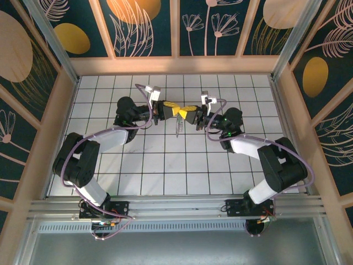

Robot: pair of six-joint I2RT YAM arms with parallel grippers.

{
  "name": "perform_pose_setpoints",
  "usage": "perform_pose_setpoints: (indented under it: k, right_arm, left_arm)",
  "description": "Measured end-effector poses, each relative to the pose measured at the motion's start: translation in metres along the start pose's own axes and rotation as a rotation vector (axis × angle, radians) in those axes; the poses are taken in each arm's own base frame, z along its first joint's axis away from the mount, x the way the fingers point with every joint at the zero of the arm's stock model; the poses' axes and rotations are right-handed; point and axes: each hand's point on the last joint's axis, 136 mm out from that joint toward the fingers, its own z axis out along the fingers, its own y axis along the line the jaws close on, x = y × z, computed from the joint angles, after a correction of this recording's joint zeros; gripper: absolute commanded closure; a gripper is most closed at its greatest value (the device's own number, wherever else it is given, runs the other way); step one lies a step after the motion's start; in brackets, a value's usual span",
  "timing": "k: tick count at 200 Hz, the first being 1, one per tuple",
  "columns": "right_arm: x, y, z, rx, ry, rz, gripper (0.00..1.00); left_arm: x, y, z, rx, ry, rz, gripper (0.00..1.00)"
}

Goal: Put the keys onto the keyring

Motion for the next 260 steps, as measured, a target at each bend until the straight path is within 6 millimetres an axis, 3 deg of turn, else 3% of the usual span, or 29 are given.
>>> perform_pose_setpoints:
  k: [30, 53, 90, 133, 186, 260]
  right_arm:
    - [0.000, -0.001, 0.000, -0.001, 0.003, 0.000, 1.00]
    - [0.003, -0.005, -0.001, 0.014, 0.016, 0.002, 1.00]
    - [0.008, -0.014, -0.003, 0.050, 0.054, 0.011, 1.00]
    - [0.003, -0.017, -0.001, 0.070, 0.085, -0.015, 1.00]
    - [0.017, -0.032, -0.003, 0.120, 0.162, 0.022, 1.00]
    - [0.012, -0.036, 0.002, 0.125, 0.255, -0.026, 1.00]
  left_arm:
    - [0.000, 0.001, 0.000, -0.001, 0.001, -0.002, 1.00]
    - [0.003, 0.005, 0.000, -0.015, 0.009, 0.000, 0.86]
    - [0.008, 0.017, 0.000, -0.077, 0.044, 0.014, 0.76]
    - [0.000, 0.021, -0.001, -0.104, 0.072, 0.056, 0.73]
    - [-0.017, 0.013, -0.001, -0.097, 0.101, 0.145, 0.68]
    - [-0.016, 0.033, -0.015, -0.147, 0.202, 0.191, 0.64]
